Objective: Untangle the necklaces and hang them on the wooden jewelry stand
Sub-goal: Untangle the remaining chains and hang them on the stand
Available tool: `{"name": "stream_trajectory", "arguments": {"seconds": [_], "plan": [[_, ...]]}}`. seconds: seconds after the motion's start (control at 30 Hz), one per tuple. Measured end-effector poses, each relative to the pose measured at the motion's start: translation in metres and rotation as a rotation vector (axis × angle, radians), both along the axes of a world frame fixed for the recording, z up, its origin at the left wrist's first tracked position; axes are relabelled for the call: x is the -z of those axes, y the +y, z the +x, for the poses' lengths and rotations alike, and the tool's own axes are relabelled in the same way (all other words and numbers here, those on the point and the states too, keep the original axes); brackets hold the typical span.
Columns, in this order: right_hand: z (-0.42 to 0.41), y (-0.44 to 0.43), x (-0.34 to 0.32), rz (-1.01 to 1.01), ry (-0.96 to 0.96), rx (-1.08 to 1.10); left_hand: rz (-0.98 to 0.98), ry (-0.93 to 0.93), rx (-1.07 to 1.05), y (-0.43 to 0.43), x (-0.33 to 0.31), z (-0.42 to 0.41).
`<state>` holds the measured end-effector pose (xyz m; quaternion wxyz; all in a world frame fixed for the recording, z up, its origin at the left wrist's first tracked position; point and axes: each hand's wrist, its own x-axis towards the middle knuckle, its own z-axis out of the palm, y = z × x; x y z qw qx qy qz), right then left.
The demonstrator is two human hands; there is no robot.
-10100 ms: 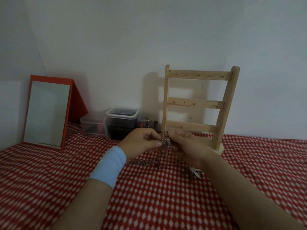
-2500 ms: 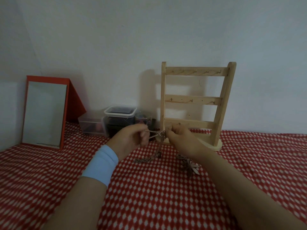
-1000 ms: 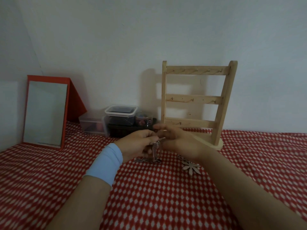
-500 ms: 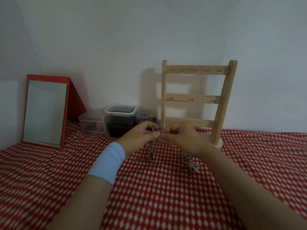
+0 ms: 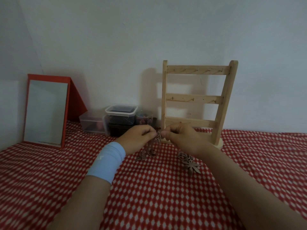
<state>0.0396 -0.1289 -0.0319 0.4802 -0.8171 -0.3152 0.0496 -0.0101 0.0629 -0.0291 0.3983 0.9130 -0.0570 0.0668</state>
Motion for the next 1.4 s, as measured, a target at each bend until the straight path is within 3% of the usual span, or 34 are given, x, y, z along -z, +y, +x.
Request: {"name": "stream_trajectory", "arguments": {"seconds": [0.33, 0.43, 0.53, 0.63, 0.73, 1.0, 1.2, 1.4], "plan": [[0.0, 0.0, 0.003, -0.025, 0.006, -0.007, -0.11, -0.005, -0.091, -0.009, 0.012, 0.006], [-0.001, 0.002, 0.003, 0.08, 0.151, 0.04, -0.263, 0.066, 0.041, -0.015, 0.016, 0.004], [0.001, 0.004, 0.006, 0.134, 0.227, 0.069, -0.139, 0.039, 0.061, -0.018, 0.021, 0.007], [0.002, 0.003, 0.007, 0.118, 0.176, 0.089, -0.105, -0.002, -0.05, -0.014, 0.021, 0.009], [0.003, -0.001, 0.004, 0.085, 0.135, 0.091, -0.185, 0.036, 0.001, -0.007, 0.02, 0.009], [0.006, -0.007, 0.003, 0.004, -0.063, 0.022, -0.171, 0.108, 0.092, -0.004, 0.013, 0.0], [0.004, -0.003, 0.003, -0.026, -0.131, 0.022, -0.294, 0.113, 0.062, -0.007, 0.014, 0.0], [-0.002, -0.001, 0.0, 0.008, -0.02, -0.015, -0.349, 0.103, 0.05, -0.008, 0.011, 0.001]]}}
